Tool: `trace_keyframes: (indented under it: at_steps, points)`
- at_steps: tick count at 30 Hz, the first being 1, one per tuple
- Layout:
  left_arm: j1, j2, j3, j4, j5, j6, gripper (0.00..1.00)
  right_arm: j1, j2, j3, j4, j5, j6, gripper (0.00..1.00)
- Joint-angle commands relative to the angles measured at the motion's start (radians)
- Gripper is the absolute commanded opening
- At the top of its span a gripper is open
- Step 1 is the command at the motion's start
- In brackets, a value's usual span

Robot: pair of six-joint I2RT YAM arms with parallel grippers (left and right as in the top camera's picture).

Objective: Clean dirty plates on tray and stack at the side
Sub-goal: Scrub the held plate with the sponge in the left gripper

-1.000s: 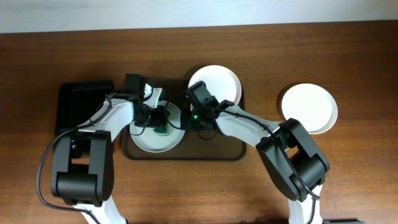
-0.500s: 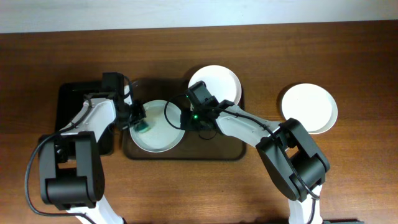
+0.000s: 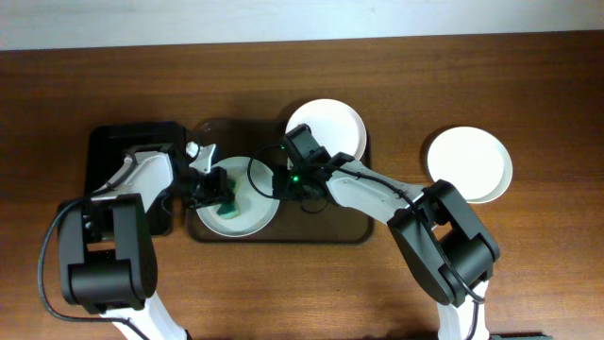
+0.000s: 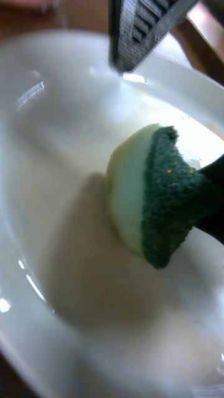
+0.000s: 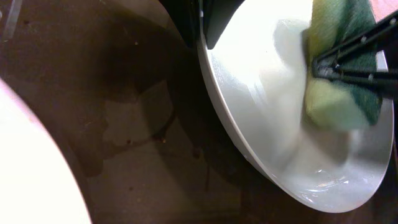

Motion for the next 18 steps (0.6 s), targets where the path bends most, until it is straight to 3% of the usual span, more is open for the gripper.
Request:
trace_keyframes:
  at_steps: [1,5,9,13,18]
  points:
    - [-0.006,0.098,-0.065,0.109,-0.054,0.067,0.0,-0.014,0.012,-0.003,-0.011,0.043,-0.003,0.04]
    - [-0.006,0.098,-0.065,0.219,-0.141,-0.054,0.01,-0.014,0.012,-0.003,-0.011,0.043,-0.003,0.04]
    - [-0.006,0.098,-0.06,0.24,-0.355,-0.136,0.01,-0.014,0.012,-0.003,-0.011,0.043,-0.003,0.04]
    - [-0.006,0.098,-0.028,0.08,-0.618,-0.333,0.0,-0.014,0.012,-0.003,-0.011,0.043,-0.003,0.04]
    - [-0.006,0.098,-0.021,-0.071,-0.679,-0.403,0.0,-0.014,0.012,-0.003,-0.011,0.043,-0.003,0.04]
